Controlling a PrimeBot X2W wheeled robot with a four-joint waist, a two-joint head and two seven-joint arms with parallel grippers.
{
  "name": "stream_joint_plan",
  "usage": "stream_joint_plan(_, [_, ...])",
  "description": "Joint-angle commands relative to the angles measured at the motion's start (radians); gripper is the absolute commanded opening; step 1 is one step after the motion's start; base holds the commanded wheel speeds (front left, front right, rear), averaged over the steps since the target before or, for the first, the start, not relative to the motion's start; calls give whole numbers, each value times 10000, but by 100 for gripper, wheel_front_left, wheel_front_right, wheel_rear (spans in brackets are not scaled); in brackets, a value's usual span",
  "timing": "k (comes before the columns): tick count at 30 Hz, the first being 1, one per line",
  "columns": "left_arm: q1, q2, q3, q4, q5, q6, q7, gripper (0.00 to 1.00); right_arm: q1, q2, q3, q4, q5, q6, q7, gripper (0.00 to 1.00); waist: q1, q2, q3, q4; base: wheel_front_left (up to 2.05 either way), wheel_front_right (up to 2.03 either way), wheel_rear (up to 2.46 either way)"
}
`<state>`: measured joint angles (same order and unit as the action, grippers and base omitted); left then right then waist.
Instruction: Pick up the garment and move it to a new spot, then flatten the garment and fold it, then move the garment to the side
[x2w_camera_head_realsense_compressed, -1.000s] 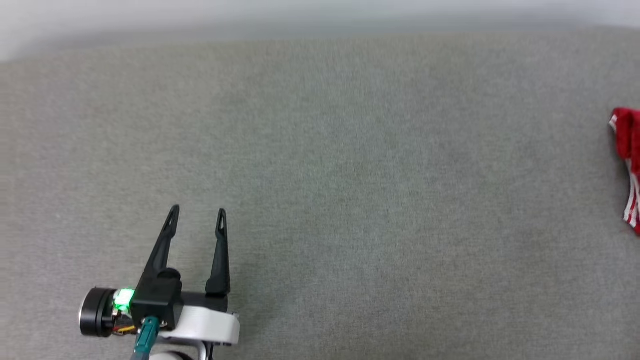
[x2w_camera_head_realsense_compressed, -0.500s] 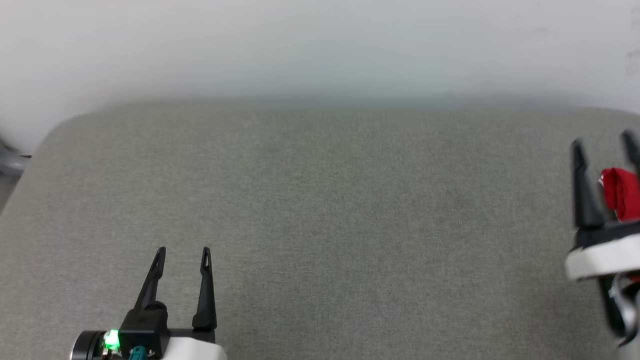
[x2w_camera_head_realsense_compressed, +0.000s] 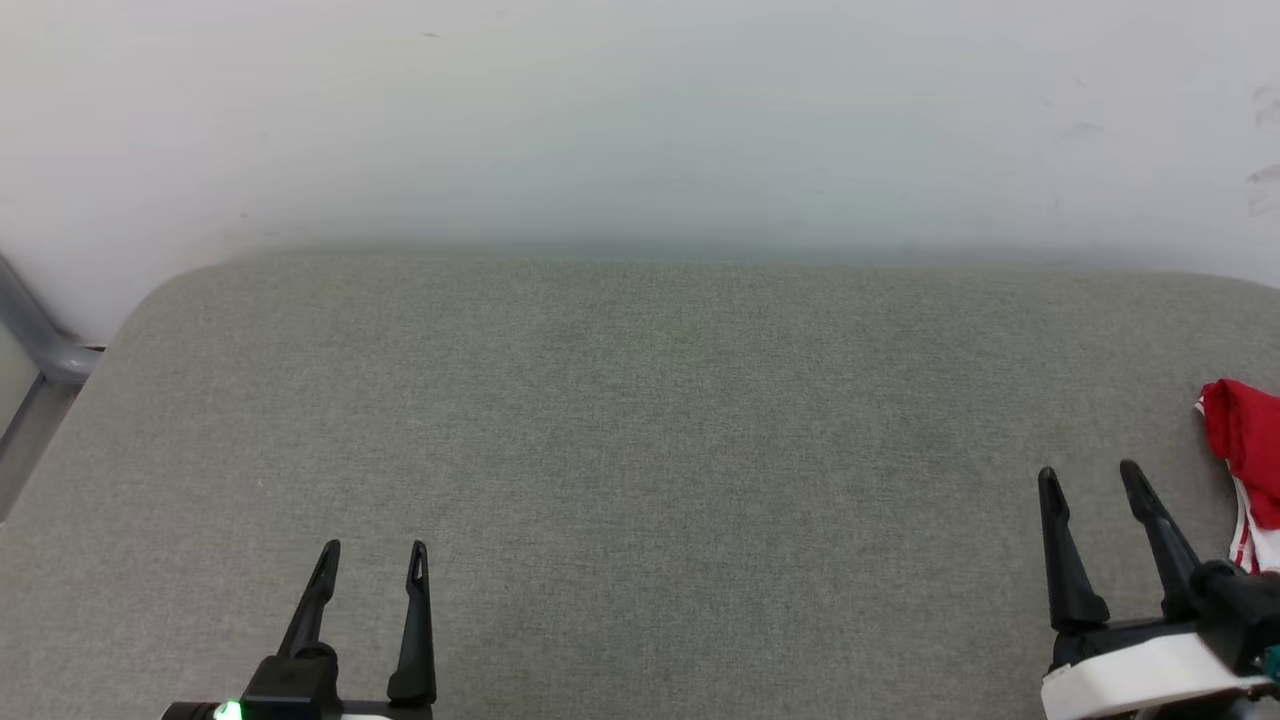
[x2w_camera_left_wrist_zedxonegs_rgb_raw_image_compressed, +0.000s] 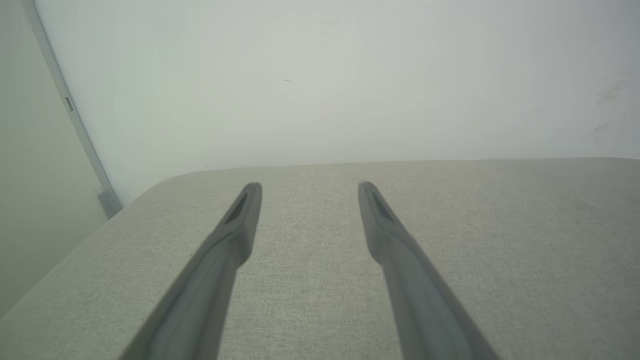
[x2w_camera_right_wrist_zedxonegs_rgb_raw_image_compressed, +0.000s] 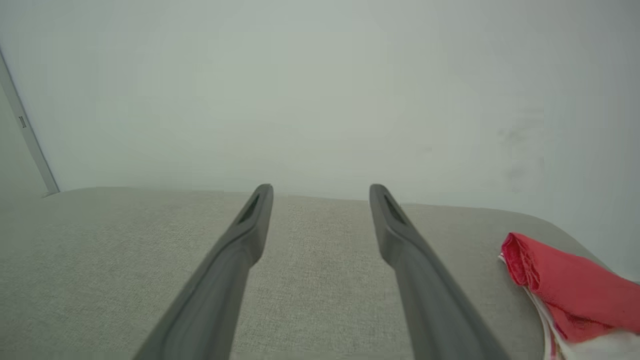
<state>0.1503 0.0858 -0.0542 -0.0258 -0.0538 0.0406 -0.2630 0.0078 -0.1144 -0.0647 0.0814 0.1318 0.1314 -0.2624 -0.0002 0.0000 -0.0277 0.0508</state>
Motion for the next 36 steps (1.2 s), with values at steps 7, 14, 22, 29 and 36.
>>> stream_joint_plan(7, [157,-64,42,64,55,-211,-21,100,858,305,-75,-274,82,-14,-28,100,2,0,-105,-100,0,0,0])
stream_joint_plan(14, [245,-133,68,149,101,-319,-21,100,1252,476,-40,-509,135,-14,-28,100,2,0,-146,-139,0,0,0])
stream_joint_plan(22, [213,-123,56,382,63,-378,4,0,1182,499,-8,-313,171,0,4,0,2,0,-132,-129,0,0,0])
stream_joint_plan(29, [113,-118,100,706,-1078,-467,230,0,1054,511,-18,-1,1213,-1,269,0,3,0,-114,-145,0,0,0])
stream_joint_plan(36, [-175,-100,211,926,-2551,-592,544,0,820,514,-58,158,2562,-1,606,0,3,0,-90,-166,0,0,0])
